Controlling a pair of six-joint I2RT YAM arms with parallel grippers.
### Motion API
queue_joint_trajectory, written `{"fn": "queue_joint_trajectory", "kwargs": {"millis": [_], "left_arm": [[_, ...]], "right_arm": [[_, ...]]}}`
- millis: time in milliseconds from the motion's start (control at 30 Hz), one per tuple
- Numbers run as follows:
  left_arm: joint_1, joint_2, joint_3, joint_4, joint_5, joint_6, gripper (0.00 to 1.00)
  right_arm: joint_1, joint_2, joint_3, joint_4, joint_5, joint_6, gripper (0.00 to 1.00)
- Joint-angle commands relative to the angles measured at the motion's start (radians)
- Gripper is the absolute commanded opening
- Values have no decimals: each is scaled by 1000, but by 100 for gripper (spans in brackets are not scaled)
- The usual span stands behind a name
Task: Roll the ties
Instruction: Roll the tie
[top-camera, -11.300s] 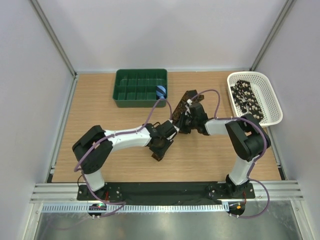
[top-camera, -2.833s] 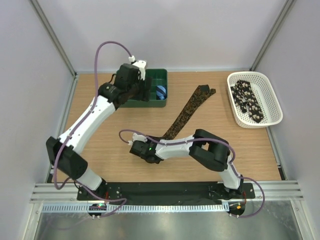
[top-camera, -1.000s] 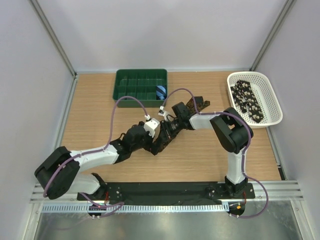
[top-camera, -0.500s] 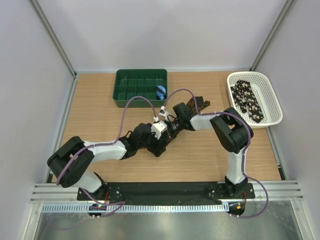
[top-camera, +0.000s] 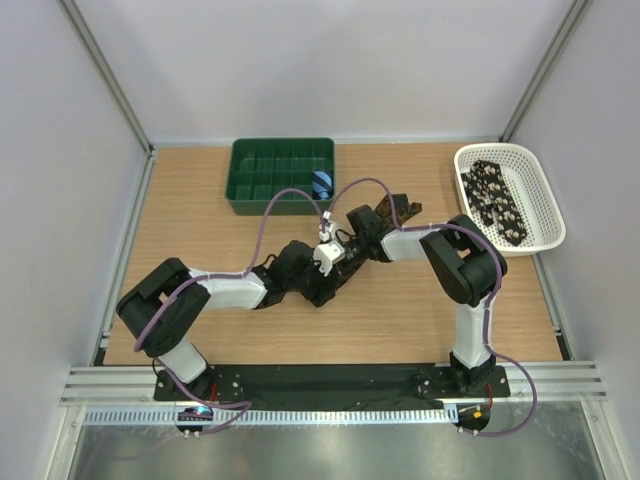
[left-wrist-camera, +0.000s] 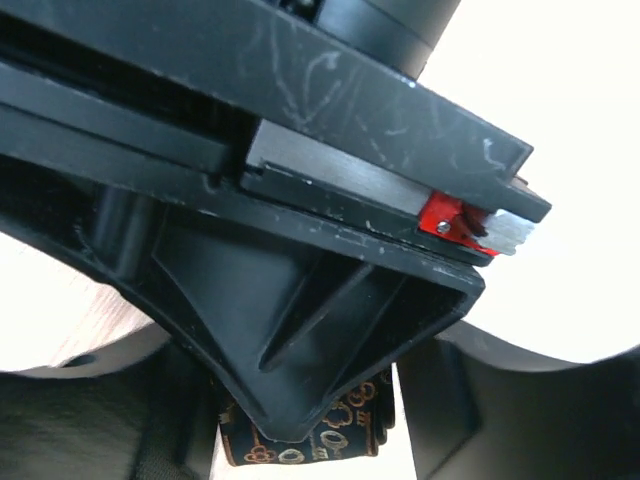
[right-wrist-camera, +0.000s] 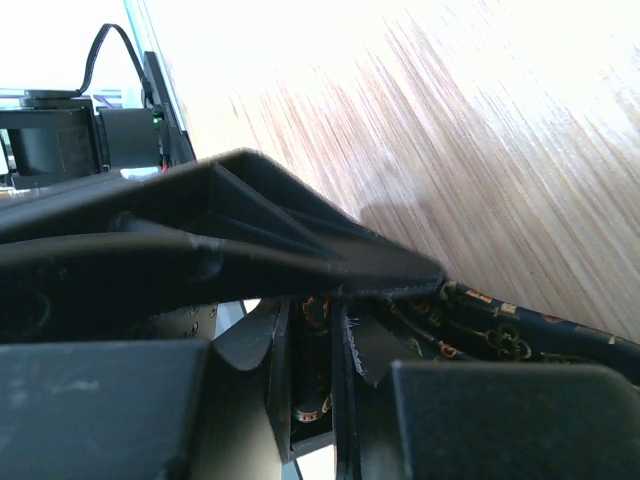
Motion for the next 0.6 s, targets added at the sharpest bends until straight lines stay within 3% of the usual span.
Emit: {"fn": "queue_joint_trajectory", "kwargs": {"millis": [0,167,333,367,400,567], "left_arm": [[-5,17,-1,-1,39,24,61],[-5,41,21,-53,22,47,40],[-10,46,22,-50,34,50,37],[-11,48,22,-52,36,50,36],[-14,49,22,-58,36,50,36],[-25,72,37,-85,25,50,30]], "right_arm": [[-8,0,-17,52,2,24,6],[-8,-36,-44,63,44,55,10],[-11,-40,-66,83,47,78,11],[-9,-40,-70,89,51,83,15],[-11,-41,-79,106,52,90,26],[-23,-73,-93,112,74,103,40]]}}
